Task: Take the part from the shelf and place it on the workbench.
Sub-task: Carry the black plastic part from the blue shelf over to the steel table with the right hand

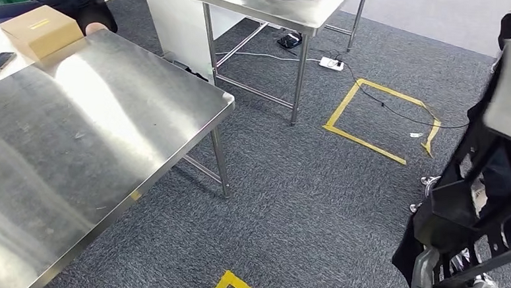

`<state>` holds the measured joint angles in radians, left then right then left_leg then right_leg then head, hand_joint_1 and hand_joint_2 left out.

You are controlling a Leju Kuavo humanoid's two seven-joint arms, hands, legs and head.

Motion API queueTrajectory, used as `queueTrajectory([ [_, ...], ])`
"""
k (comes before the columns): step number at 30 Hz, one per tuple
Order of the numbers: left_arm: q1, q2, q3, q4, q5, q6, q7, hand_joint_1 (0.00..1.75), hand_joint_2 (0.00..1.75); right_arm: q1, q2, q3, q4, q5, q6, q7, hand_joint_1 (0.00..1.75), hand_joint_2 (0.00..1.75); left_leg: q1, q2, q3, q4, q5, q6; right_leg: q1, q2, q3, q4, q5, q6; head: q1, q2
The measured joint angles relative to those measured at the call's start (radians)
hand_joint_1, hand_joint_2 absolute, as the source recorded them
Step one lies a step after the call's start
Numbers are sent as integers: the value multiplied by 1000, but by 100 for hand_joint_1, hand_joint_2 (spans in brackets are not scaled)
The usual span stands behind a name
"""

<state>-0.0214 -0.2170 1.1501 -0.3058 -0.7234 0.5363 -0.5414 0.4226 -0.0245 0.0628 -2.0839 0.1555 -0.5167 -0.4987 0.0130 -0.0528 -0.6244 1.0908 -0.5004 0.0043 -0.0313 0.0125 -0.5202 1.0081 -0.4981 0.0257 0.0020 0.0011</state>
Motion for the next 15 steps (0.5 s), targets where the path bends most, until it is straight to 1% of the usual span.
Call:
queueTrajectory([
  [1, -1, 0, 0, -2, 1, -1, 1, 0, 175, 1, 0, 0, 1, -4, 4, 0, 175, 175, -2, 28, -32, 64, -34, -1, 4, -15, 0, 0, -1, -5, -2, 0],
  [2, -1, -1, 0, -4, 2, -1, 3, 0, 175, 3, 0, 0, 4, -9, 7, 0, 175, 175, -1, 41, -66, 132, -65, -1, 8, -31, -1, 0, -2, -10, -4, 0],
  [3, -1, -1, 1, -6, 4, -1, 7, 0, 175, 3, 0, 0, 7, -13, 11, 0, 175, 175, -1, 46, -91, 181, -81, 0, 12, -47, -1, 0, -4, -13, -4, 0],
  [4, 0, -2, 1, -9, 6, -1, 12, 0, 175, 2, 0, 0, 11, -17, 16, 1, 175, 175, -1, 48, -99, 199, -79, 2, 15, -62, -2, 0, -5, -15, -4, 0],
  [5, 1, -4, 3, -13, 8, -1, 18, 0, 175, 1, 0, 0, 15, -18, 19, 2, 175, 175, -2, 51, -87, 179, -60, 6, 18, -75, -1, 0, -6, -16, -5, 0],
  [6, 3, -5, 5, -19, 9, -1, 25, 0, 175, -2, 0, 0, 19, -17, 23, 4, 175, 175, -4, 60, -56, 124, -29, 11, 19, -88, 1, 0, -8, -18, -5, 0],
  [7, 3, -7, 7, -26, 10, -1, 32, 0, 175, -5, 1, 0, 21, -16, 27, 6, 175, 175, -8, 87, -16, 54, -1, 19, 21, -99, 5, 0, -10, -18, -5, 0],
  [8, 3, -10, 10, -34, 9, -1, 39, 0, 175, -9, 2, 0, 24, -12, 32, 9, 175, 175, -14, 113, 18, -6, 18, 25, 25, -109, 7, 1, -13, -16, -4, 0],
  [9, 2, -13, 12, -42, 8, -1, 46, 0, 175, -13, 4, 0, 25, -7, 37, 12, 175, 175, -20, 132, 40, -47, 28, 31, 28, -119, 10, 1, -15, -13, -3, 0],
  [10, 2, -16, 15, -50, 6, 0, 53, 0, 175, -18, 6, 0, 27, -2, 42, 17, 175, 175, -26, 143, 48, -65, 29, 35, 31, -129, 13, 1, -17, -9, -3, 0],
  [11, 3, -20, 18, -57, 4, 1, 62, 0, 175, -23, 8, 0, 29, 2, 48, 20, 175, 175, -29, 132, 46, -67, 29, 37, 33, -140, 15, -1, -18, -5, -3, 0],
  [12, 4, -23, 21, -64, 3, 2, 71, 0, 175, -29, 10, 0, 30, 6, 54, 24, 175, 175, -27, 118, 47, -73, 34, 42, 33, -146, 17, -1, -19, -1, -4, 0],
  [13, 6, -27, 24, -68, 2, 4, 80, 0, 175, -36, 12, 0, 32, 8, 60, 26, 175, 175, -24, 106, 49, -80, 39, 47, 32, -132, 16, 5, -24, 3, -3, 0],
  [14, 6, -30, 27, -72, 2, 7, 87, 0, 175, -43, 13, 0, 34, 9, 65, 27, 175, 175, -21, 93, 52, -87, 45, 52, 31, -108, 8, 26, -38, 5, -2, 0],
  [15, 5, -33, 30, -74, 1, 10, 93, 0, 175, -49, 14, 0, 36, 10, 69, 27, 175, 175, -16, 79, 54, -93, 51, 57, 30, -75, -11, 68, -59, 5, 0, 0],
])
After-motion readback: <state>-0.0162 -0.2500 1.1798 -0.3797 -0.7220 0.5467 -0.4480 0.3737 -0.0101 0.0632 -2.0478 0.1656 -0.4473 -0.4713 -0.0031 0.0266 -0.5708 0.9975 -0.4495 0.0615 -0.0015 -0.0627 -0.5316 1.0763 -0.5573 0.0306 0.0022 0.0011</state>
